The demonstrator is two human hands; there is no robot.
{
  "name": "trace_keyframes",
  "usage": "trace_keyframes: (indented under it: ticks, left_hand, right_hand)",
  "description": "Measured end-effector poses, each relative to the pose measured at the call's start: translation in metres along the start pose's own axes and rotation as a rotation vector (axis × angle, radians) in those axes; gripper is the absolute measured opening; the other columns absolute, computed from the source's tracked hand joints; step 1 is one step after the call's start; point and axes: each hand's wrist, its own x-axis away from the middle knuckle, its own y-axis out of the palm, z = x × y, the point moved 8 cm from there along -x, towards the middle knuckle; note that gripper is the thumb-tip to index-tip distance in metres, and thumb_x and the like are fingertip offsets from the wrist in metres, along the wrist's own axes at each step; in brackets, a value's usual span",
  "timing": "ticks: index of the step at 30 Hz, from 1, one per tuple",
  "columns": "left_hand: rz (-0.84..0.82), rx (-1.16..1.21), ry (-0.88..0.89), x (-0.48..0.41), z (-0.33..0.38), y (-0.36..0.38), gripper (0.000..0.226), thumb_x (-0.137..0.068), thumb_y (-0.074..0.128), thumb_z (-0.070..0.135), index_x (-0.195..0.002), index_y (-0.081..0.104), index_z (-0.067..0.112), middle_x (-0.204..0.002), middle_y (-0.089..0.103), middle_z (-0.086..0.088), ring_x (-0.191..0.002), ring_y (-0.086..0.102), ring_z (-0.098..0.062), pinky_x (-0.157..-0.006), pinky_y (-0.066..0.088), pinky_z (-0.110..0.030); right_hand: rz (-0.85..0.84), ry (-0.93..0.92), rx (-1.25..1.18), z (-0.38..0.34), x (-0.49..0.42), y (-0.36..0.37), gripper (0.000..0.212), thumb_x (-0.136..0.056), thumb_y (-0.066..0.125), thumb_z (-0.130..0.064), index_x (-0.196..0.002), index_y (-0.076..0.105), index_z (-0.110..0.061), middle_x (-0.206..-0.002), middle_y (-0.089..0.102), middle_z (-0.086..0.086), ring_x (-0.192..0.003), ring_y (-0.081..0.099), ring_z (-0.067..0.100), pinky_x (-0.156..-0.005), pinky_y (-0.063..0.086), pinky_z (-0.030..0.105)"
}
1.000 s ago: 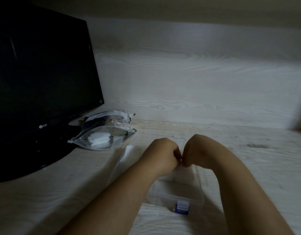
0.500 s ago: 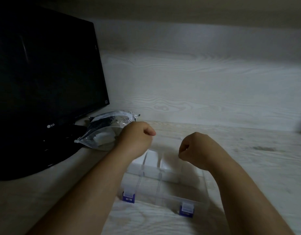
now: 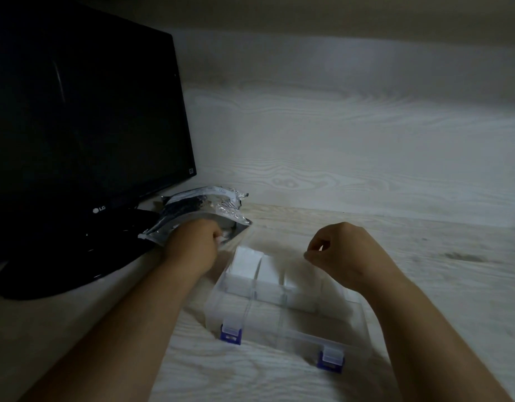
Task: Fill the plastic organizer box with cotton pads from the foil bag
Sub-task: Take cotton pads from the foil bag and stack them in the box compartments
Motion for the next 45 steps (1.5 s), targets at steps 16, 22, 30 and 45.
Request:
trace_keyframes:
  ticks: [16, 22, 30, 45]
  left_hand:
    - [0.191, -0.047, -0.104, -0.004, -0.02, -0.015, 0.024, -0.092, 0.051, 0.003, -0.104, 0.071, 0.005, -0.104, 0.069, -0.018, -0.102, 0.061, -0.035, -0.086, 0.049, -0.038]
    - [0.326, 0.133, -0.114, -0.004, -0.031, -0.019, 0.015, -0.089, 0.056, 0.001, -0.093, 0.07, 0.005, -0.1, 0.069, -0.019, -0.096, 0.062, -0.036, -0.081, 0.05, -0.038]
    - [0.376, 0.171, -0.087, -0.004, -0.03, -0.018, 0.02, -0.086, 0.057, -0.004, -0.099, 0.072, 0.002, -0.104, 0.069, -0.018, -0.1, 0.062, -0.035, -0.086, 0.046, -0.036]
    - [0.051, -0.023, -0.292, -0.01, -0.053, 0.013, 0.046, -0.085, 0.059, 0.008, -0.13, 0.055, 0.002, -0.139, 0.049, -0.021, -0.133, 0.04, -0.035, -0.111, 0.035, -0.041]
  right_hand:
    - [-0.018, 0.008, -0.035, -0.003, 0.002, 0.005, 0.015, -0.089, 0.063, -0.041, -0.087, 0.069, -0.028, -0.081, 0.066, -0.01, -0.07, 0.061, 0.005, -0.063, 0.047, 0.021]
    - [-0.029, 0.009, -0.04, -0.004, 0.003, 0.006, 0.015, -0.089, 0.062, -0.042, -0.087, 0.068, -0.029, -0.081, 0.067, -0.01, -0.068, 0.063, 0.006, -0.067, 0.051, 0.024]
    - [-0.051, 0.022, -0.051, -0.004, 0.005, 0.007, 0.015, -0.089, 0.062, -0.043, -0.087, 0.069, -0.029, -0.08, 0.069, -0.008, -0.068, 0.064, 0.007, -0.07, 0.055, 0.027]
    - [-0.061, 0.023, -0.054, -0.008, 0.006, 0.008, 0.017, -0.088, 0.063, -0.043, -0.086, 0.07, -0.028, -0.079, 0.069, -0.007, -0.067, 0.064, 0.008, -0.068, 0.053, 0.026]
